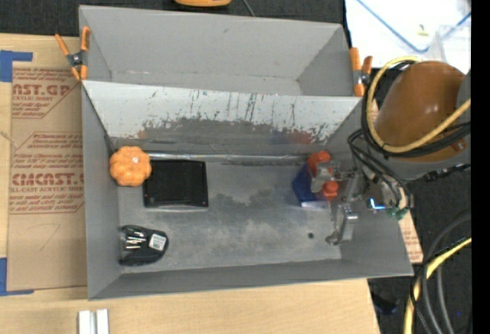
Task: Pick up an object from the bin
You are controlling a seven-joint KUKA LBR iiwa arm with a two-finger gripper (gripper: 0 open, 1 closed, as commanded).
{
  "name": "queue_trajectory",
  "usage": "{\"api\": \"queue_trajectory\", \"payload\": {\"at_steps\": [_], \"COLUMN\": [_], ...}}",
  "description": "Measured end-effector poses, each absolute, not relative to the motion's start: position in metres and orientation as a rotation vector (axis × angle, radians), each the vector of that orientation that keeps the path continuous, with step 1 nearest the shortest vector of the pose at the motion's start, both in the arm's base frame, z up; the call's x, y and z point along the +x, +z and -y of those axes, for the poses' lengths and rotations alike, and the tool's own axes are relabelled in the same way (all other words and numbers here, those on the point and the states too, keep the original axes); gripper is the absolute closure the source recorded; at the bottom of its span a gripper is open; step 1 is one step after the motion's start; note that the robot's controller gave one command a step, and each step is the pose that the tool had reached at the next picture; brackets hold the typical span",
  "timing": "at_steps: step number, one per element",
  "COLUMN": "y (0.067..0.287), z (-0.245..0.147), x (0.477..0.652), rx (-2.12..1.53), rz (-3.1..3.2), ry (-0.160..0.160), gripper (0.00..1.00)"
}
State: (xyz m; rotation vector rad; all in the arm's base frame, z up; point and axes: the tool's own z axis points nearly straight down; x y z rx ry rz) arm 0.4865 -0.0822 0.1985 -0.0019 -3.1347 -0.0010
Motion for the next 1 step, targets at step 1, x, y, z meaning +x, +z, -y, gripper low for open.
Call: {"api": "queue_trajectory", "payload": {"at_steps": [1], "y": [0.202], "z": [0.082], "x": [0.4887], "rx": [0.0], "rz": [3.143], "ry": [0.001], "gripper": [0.0]}}
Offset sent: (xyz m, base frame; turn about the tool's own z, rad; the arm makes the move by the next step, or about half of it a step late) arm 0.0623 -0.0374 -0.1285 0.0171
